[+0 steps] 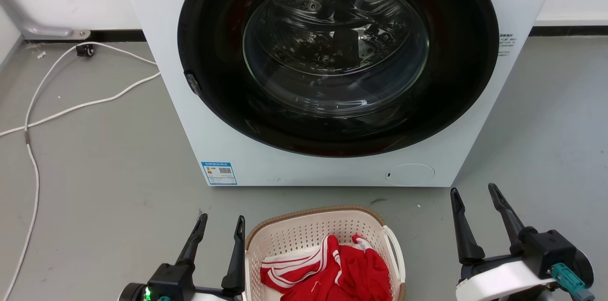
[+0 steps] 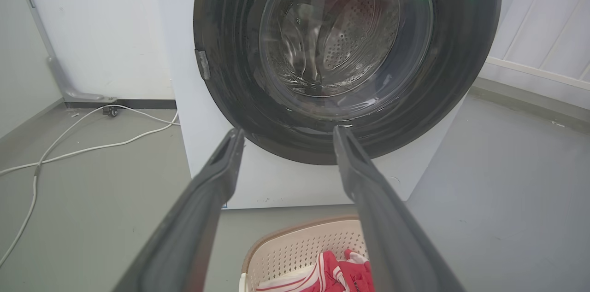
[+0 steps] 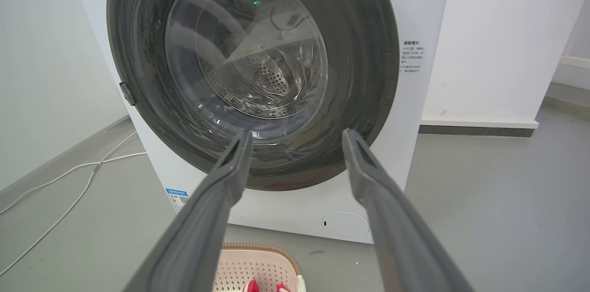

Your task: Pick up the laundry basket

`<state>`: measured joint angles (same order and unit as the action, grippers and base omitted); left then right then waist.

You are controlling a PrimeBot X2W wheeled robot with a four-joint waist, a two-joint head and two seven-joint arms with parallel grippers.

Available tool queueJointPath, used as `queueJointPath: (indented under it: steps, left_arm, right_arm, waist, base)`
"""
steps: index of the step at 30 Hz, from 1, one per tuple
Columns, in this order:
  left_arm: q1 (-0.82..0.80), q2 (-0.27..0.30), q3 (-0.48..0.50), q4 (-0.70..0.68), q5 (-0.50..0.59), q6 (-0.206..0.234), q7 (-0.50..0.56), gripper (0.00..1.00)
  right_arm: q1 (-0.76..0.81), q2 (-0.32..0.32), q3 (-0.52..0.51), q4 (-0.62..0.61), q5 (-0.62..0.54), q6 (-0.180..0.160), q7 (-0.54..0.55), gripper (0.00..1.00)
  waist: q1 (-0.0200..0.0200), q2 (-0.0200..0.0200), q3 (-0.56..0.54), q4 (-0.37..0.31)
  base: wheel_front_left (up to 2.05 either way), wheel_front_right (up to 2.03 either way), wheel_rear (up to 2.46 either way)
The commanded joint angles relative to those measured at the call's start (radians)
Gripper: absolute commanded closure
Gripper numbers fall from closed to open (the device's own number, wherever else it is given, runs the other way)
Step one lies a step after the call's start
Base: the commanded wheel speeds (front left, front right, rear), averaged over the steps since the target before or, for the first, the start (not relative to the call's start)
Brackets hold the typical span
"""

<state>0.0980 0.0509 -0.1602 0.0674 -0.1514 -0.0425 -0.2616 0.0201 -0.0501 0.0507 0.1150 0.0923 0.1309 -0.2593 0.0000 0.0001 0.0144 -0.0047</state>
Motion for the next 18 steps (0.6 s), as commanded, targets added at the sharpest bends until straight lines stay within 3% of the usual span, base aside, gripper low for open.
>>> queueJointPath:
  steps: [1,10,18]
  left_arm:
    - [-0.007,-0.001,-0.001,0.001,0.002,0.006,-0.005,0.00]
    - [-0.021,-0.001,0.002,0.014,-0.007,0.007,-0.004,0.00]
    - [-0.089,-0.001,0.026,0.076,-0.004,-0.011,-0.004,0.00]
  right_arm:
    - [-0.015,0.000,0.001,0.001,0.007,0.000,-0.006,0.00]
    - [-0.027,0.000,0.001,0.006,0.004,0.000,-0.006,0.00]
    - [-0.088,0.000,0.009,0.013,-0.015,0.000,0.019,0.00]
  waist:
    - [0.0000,-0.0001,0.003,0.000]
    - [0.0000,-0.0001,0.036,-0.003]
    - [0.0000,-0.0001,0.153,-0.008]
  base:
    - [0.00,0.00,0.00]
    - [0.00,0.00,0.00]
    - [0.00,0.00,0.00]
